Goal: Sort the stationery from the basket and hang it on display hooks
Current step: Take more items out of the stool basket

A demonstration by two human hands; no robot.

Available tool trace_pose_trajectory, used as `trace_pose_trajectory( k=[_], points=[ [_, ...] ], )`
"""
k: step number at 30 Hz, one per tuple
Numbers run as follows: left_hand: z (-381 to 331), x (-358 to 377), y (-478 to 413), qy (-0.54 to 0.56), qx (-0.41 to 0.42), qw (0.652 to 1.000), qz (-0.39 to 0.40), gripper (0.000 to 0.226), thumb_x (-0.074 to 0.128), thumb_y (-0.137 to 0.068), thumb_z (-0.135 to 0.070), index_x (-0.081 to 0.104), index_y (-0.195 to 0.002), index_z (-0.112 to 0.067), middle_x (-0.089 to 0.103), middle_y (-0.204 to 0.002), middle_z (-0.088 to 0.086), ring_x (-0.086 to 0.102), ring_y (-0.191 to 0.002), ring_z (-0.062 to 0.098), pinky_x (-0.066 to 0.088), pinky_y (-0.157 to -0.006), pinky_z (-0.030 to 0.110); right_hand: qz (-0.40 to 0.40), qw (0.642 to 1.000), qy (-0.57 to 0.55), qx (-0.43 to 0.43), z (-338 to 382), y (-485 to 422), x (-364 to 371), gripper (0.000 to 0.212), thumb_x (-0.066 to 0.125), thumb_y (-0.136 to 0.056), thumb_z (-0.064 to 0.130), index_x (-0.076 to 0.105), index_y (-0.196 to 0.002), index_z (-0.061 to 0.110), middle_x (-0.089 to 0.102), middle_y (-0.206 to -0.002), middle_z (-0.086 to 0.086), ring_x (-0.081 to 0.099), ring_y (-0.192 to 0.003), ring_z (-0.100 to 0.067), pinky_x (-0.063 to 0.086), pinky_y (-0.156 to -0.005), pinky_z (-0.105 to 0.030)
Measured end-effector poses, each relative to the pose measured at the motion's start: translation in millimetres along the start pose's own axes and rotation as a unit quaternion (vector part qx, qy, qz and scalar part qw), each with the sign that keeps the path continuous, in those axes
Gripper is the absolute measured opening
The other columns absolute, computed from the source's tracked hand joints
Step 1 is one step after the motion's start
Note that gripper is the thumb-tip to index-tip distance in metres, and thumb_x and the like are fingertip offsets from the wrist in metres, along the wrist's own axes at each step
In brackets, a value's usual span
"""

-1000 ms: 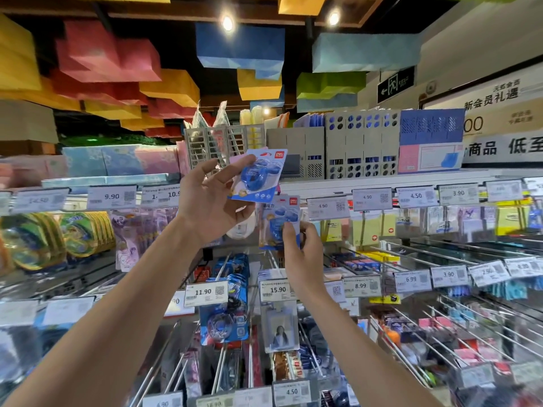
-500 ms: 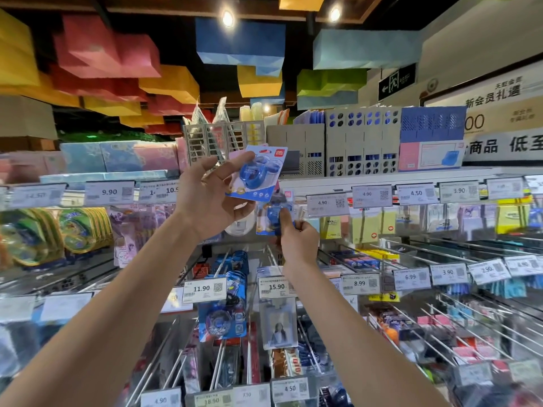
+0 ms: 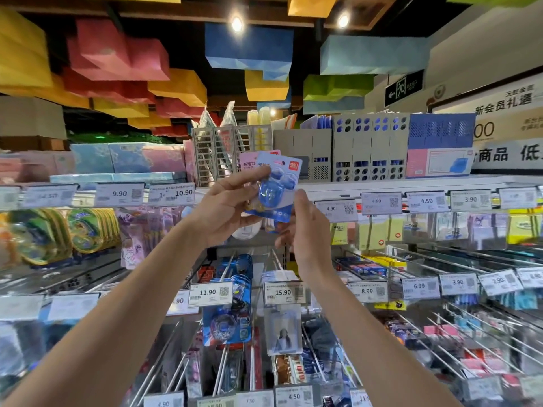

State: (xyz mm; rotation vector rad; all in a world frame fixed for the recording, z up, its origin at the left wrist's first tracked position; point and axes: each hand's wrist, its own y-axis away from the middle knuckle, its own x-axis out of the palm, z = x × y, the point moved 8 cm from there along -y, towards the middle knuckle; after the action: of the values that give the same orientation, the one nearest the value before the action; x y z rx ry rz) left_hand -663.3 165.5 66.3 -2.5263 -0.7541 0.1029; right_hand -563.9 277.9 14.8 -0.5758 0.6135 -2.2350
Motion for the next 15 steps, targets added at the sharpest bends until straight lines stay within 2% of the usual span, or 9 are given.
trace_pose_trajectory(
  k=[2, 4, 6, 8, 10, 12, 13, 15],
  points=[
    [-0.9, 0.7, 0.0, -0.020, 0.013, 1.000, 0.003, 0.044, 0.051, -0.103, 0.001, 0.069, -0.128, -0.030, 0.070, -0.107, 0.002, 0.065, -0.077, 0.016, 0.058, -0.062, 0.030, -0.006, 0.996, 0.060, -0.064, 15.2, -3.8, 3.0, 0.036, 0.069, -0.092, 0.053, 0.061, -0.088, 0.018, 0.066, -0.076, 0.004, 0.069, -0.066, -0.029, 0.057, -0.058, -0.041],
    [-2.3, 1.5, -0.3, -0.033, 0.024, 0.999, -0.005, 0.046, 0.053, -0.102, 0.001, 0.068, -0.130, -0.033, 0.069, -0.116, 0.004, 0.064, -0.082, 0.020, 0.058, -0.065, 0.032, -0.005, 0.993, 0.084, -0.085, 18.9, -7.2, 6.3, 0.030, 0.077, -0.087, 0.046, 0.064, -0.093, 0.020, 0.067, -0.082, 0.008, 0.069, -0.078, -0.025, 0.060, -0.068, -0.050],
    [-3.5, 0.2, -0.8, -0.024, 0.029, 0.999, -0.024, 0.046, 0.051, -0.103, 0.000, 0.066, -0.134, -0.031, 0.067, -0.127, 0.007, 0.067, -0.087, 0.025, 0.060, -0.068, 0.037, -0.003, 0.996, 0.055, -0.071, 14.3, -8.9, 6.1, 0.028, 0.076, -0.090, 0.038, 0.063, -0.097, 0.015, 0.066, -0.082, 0.003, 0.065, -0.073, -0.019, 0.058, -0.060, -0.044],
    [-2.9, -2.2, -3.0, 0.007, 0.025, 0.999, -0.040, 0.046, 0.048, -0.104, -0.002, 0.062, -0.138, -0.028, 0.067, -0.134, 0.010, 0.067, -0.090, 0.026, 0.061, -0.070, 0.041, -0.006, 0.998, 0.001, -0.061, 7.3, -7.4, 2.4, 0.025, 0.075, -0.093, 0.029, 0.060, -0.096, 0.010, 0.059, -0.072, 0.003, 0.054, -0.061, -0.018, 0.048, -0.053, -0.035],
    [-1.0, -3.2, -4.5, 0.037, 0.010, 0.998, -0.048, 0.045, 0.046, -0.105, -0.002, 0.062, -0.139, -0.026, 0.071, -0.128, 0.009, 0.069, -0.089, 0.024, 0.058, -0.073, 0.042, -0.010, 0.997, -0.057, -0.046, -3.8, -0.9, -4.7, 0.015, 0.073, -0.093, 0.021, 0.058, -0.088, 0.017, 0.059, -0.074, -0.006, 0.052, -0.060, -0.023, 0.046, -0.054, -0.034],
    [0.3, -3.7, -5.1, 0.046, -0.001, 0.998, -0.051, 0.045, 0.044, -0.105, 0.000, 0.063, -0.139, -0.023, 0.075, -0.112, 0.005, 0.072, -0.083, 0.021, 0.054, -0.073, 0.037, -0.038, 0.996, -0.071, -0.027, -21.8, 7.3, -17.7, 0.024, 0.069, -0.091, 0.015, 0.054, -0.077, 0.027, 0.056, -0.074, -0.009, 0.049, -0.056, -0.023, 0.043, -0.051, -0.033],
    [1.1, -4.1, -5.1, 0.047, -0.005, 0.997, -0.053, 0.047, 0.044, -0.103, 0.002, 0.064, -0.138, -0.023, 0.076, -0.108, 0.004, 0.072, -0.082, 0.021, 0.053, -0.072, 0.036, -0.051, 0.996, -0.067, -0.021, -33.5, 10.3, -24.3, 0.026, 0.068, -0.091, 0.015, 0.052, -0.075, 0.028, 0.054, -0.073, -0.007, 0.048, -0.055, -0.023, 0.041, -0.052, -0.033],
    [2.4, -4.9, -4.9, 0.037, -0.008, 0.998, -0.054, 0.050, 0.045, -0.101, 0.006, 0.065, -0.137, -0.023, 0.075, -0.111, 0.003, 0.072, -0.085, 0.022, 0.054, -0.071, 0.036, -0.067, 0.997, -0.042, -0.018, -49.8, 15.9, -32.0, 0.018, 0.067, -0.086, 0.029, 0.053, -0.076, 0.033, 0.054, -0.077, -0.006, 0.048, -0.064, -0.028, 0.041, -0.063, -0.040]
  ],
)
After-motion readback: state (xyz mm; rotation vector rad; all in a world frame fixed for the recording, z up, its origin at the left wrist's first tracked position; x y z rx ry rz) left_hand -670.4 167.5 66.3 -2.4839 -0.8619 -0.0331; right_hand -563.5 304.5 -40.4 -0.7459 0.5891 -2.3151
